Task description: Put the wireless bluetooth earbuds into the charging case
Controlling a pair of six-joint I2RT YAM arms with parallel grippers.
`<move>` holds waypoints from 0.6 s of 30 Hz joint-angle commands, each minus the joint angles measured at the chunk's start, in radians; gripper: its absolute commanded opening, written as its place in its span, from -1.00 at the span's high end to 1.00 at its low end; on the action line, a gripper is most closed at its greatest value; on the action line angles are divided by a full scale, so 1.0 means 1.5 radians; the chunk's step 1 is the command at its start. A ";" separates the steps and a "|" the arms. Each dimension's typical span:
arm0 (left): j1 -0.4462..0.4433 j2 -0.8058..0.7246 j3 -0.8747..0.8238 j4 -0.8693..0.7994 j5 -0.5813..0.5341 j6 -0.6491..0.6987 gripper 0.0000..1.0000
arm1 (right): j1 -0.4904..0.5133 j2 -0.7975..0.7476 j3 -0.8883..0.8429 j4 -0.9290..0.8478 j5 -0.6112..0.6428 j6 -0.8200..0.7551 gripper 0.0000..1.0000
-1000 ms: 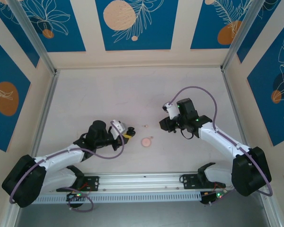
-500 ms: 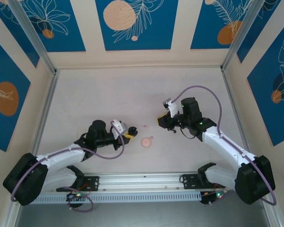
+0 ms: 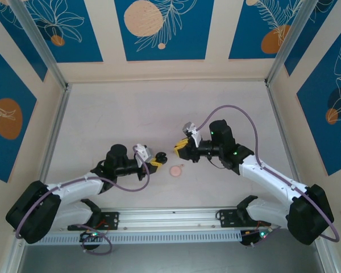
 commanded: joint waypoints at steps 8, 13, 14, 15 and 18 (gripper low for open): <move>0.003 0.005 -0.007 0.055 0.035 -0.016 0.75 | 0.060 0.069 0.024 0.041 -0.009 -0.054 0.57; 0.003 0.003 -0.007 0.056 0.038 -0.017 0.75 | 0.079 0.093 0.036 0.049 0.002 -0.066 0.57; 0.003 0.003 -0.007 0.054 0.037 -0.017 0.75 | 0.081 0.096 0.037 0.052 0.001 -0.066 0.57; 0.003 0.003 -0.007 0.055 0.037 -0.017 0.75 | 0.082 0.098 0.038 0.054 0.002 -0.066 0.57; 0.003 0.004 -0.006 0.055 0.037 -0.017 0.75 | 0.086 0.106 0.041 0.060 0.004 -0.070 0.57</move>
